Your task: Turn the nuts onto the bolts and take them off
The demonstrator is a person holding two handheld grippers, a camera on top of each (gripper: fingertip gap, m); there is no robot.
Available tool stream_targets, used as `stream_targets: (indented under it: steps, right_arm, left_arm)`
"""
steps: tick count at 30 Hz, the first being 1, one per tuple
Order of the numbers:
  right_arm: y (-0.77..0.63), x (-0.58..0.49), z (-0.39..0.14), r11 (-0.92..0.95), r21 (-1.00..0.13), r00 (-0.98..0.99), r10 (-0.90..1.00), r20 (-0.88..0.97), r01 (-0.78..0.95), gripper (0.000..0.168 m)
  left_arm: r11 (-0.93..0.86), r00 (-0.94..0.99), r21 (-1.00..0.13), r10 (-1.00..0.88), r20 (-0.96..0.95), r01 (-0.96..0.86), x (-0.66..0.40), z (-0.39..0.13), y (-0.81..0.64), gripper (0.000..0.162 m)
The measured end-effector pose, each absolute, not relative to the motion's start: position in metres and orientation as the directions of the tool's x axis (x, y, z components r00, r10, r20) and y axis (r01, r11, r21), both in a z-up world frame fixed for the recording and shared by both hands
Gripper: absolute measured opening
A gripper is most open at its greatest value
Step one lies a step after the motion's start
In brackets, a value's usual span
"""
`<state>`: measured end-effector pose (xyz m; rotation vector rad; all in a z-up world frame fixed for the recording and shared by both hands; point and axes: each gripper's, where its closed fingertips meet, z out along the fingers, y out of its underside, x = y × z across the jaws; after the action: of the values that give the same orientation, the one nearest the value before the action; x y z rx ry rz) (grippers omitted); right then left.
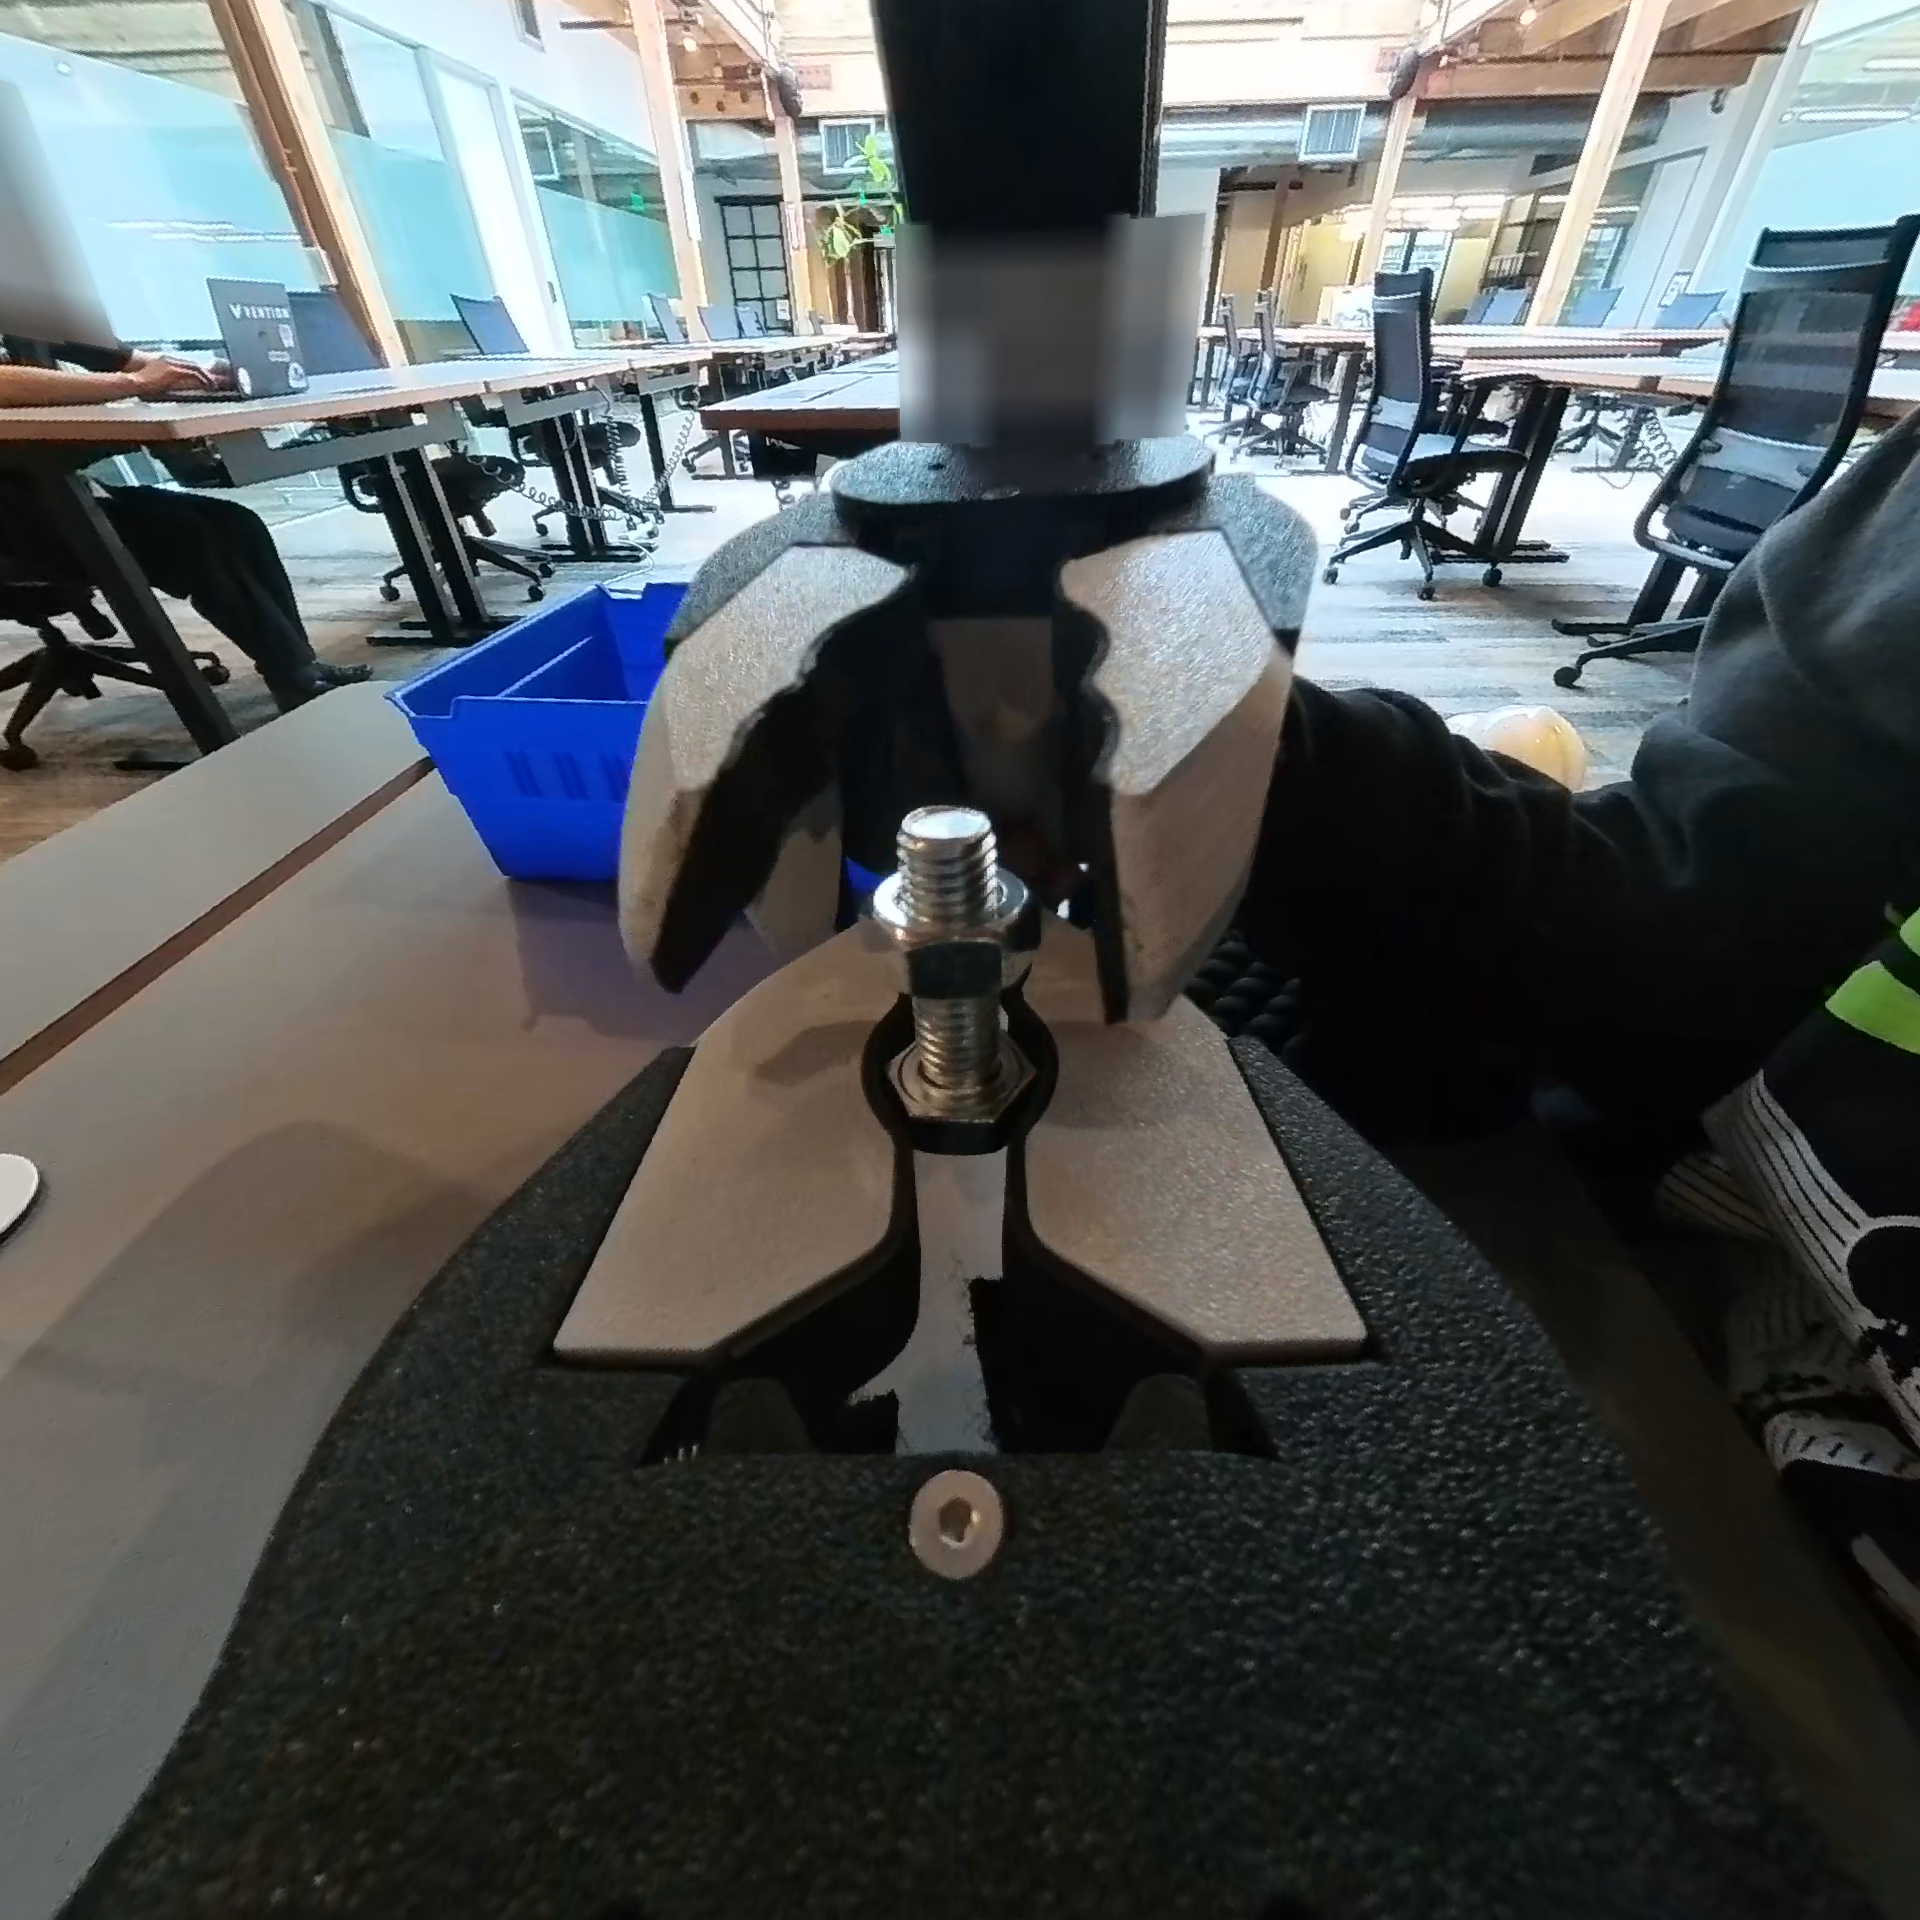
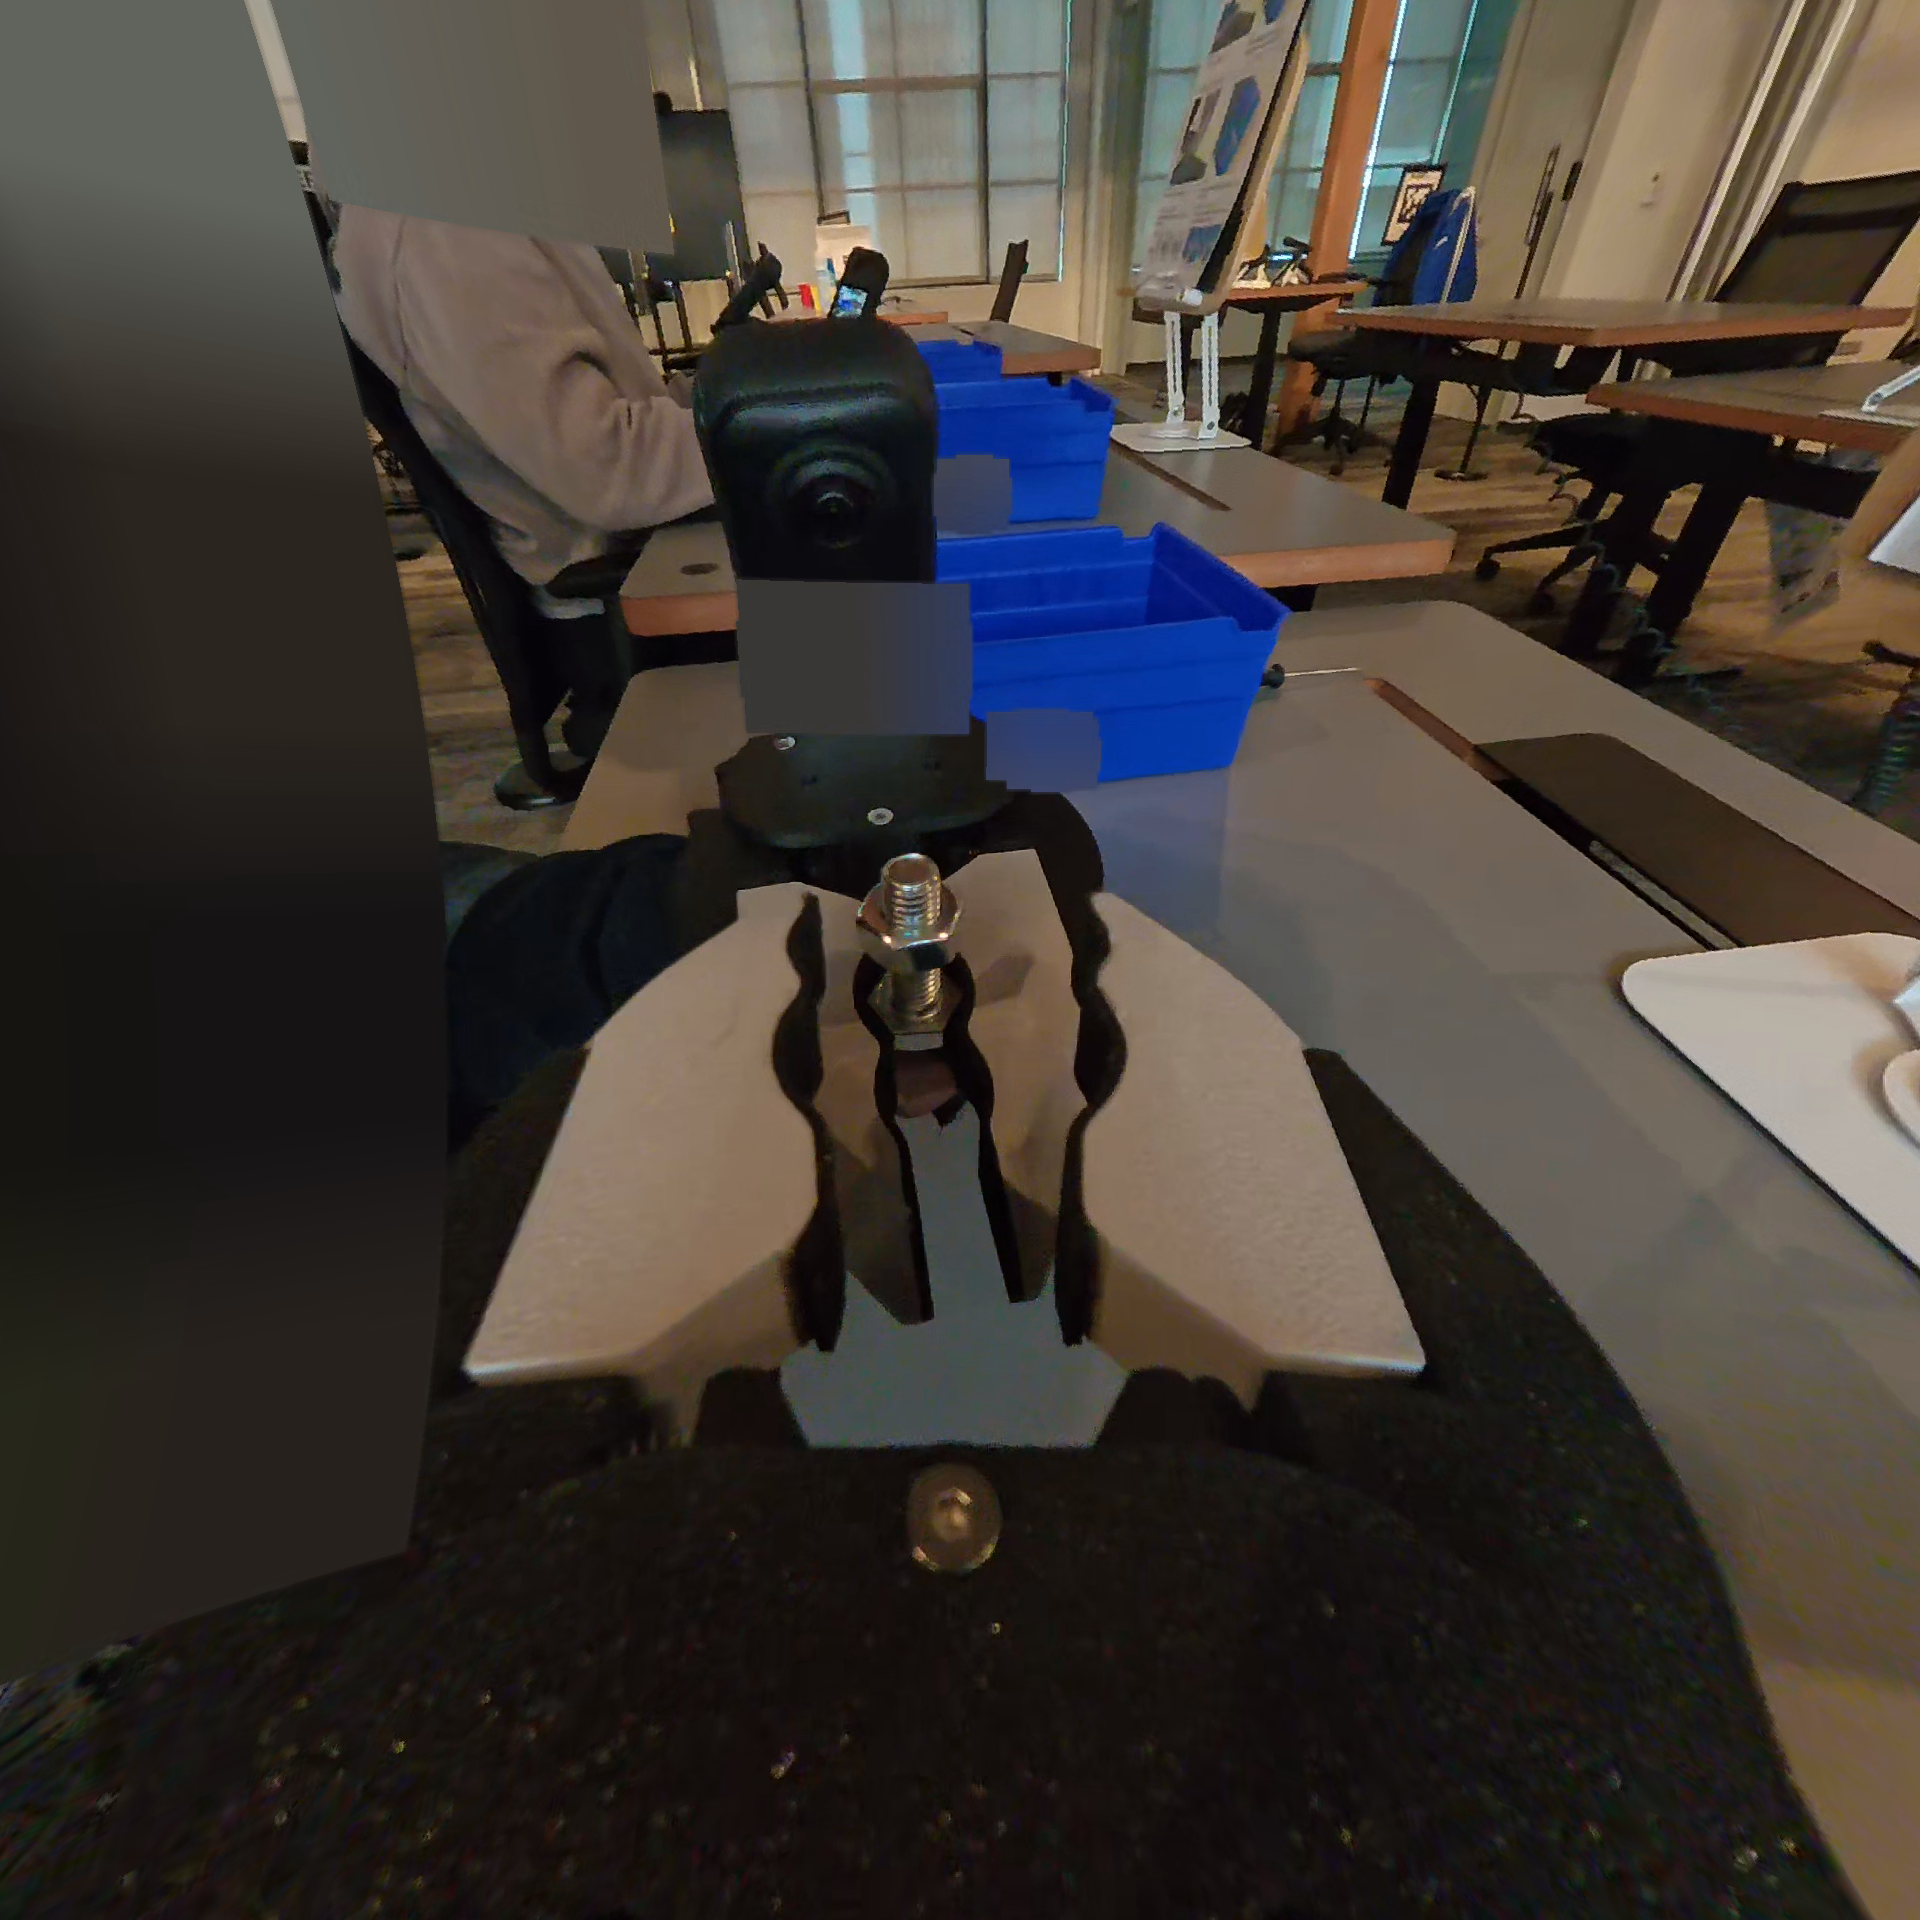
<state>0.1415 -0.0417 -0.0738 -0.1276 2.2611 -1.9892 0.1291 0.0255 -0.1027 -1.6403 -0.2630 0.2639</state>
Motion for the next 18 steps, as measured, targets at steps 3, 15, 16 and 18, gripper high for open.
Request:
stream_targets:
  steps: [3,15,16,18]
  right_arm:
    - [-0.041,0.141,-0.074,0.130,-0.991,-0.989,-0.144,-0.043,0.024,0.037]
    - [-0.017,0.125,-0.062,0.075,-0.997,-0.996,-0.091,-0.022,0.015,0.000]
    - [-0.018,0.127,-0.064,0.085,-0.996,-0.995,-0.100,-0.015,0.007,0.000]
    - [-0.022,0.131,-0.064,0.084,-0.996,-0.992,-0.122,-0.013,0.003,0.009]
  left_arm:
    - [-0.085,0.946,-0.996,0.323,-0.017,0.011,0.130,-0.103,0.026,0.016]
    - [-0.064,0.948,-0.998,0.320,-0.007,0.014,0.130,-0.099,0.024,0.013]
    - [-0.066,0.948,-0.998,0.319,-0.007,0.014,0.130,-0.100,0.024,0.013]
    - [-0.067,0.947,-0.998,0.322,-0.008,0.014,0.130,-0.100,0.024,0.013]
